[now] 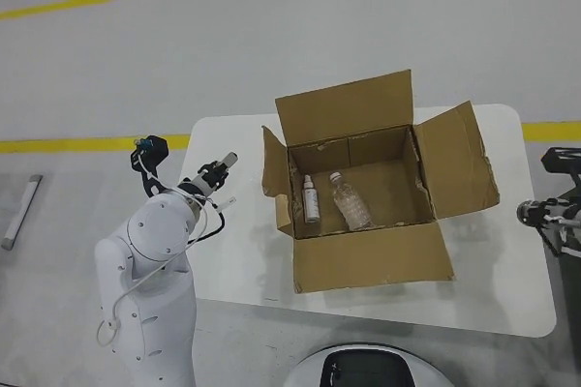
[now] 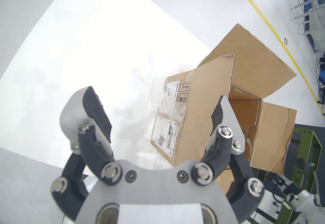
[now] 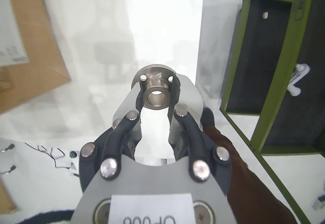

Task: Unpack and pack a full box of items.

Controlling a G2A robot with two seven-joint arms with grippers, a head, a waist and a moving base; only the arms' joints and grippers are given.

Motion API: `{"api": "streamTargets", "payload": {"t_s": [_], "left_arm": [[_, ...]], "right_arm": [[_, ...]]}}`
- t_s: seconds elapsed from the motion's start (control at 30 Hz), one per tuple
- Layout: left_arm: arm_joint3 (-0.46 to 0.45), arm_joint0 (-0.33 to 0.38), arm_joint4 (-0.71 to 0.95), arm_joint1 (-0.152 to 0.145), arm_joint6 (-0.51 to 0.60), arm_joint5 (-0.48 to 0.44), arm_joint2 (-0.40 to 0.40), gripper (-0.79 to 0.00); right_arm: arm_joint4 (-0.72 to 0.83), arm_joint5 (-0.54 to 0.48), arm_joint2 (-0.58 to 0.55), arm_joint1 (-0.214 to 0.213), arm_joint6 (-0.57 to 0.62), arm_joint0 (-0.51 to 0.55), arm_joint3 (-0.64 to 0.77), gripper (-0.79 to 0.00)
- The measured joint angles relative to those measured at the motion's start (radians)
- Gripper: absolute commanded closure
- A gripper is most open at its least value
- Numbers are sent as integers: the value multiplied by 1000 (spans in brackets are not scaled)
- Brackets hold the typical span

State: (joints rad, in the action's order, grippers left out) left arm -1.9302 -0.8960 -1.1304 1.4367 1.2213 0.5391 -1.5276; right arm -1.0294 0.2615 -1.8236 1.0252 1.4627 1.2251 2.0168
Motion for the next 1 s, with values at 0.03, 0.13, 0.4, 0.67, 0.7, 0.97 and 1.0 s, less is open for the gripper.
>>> {"api": "streamTargets", "payload": {"t_s": [0.03,0.13,0.4,0.67,0.7,0.97,1.0], "left_arm": [[0,0,0,0,0,0,0,-785],[0,0,0,0,0,0,0,-785],[0,0,0,0,0,0,0,-785],[0,0,0,0,0,0,0,-785],[0,0,0,0,0,0,0,-785],[0,0,0,0,0,0,0,-785],[0,0,0,0,0,0,0,-785]], "right_arm": [[29,3,-23,-1,0,-24,29,0],[131,-5,-50,-4,9,-92,93,0],[452,-37,130,-5,42,-307,90,0],[447,20,587,37,-69,-510,-199,0],[428,31,631,44,-84,-524,-233,0],[347,92,852,84,-156,-588,-443,0],[342,96,861,86,-163,-588,-454,0]]}}
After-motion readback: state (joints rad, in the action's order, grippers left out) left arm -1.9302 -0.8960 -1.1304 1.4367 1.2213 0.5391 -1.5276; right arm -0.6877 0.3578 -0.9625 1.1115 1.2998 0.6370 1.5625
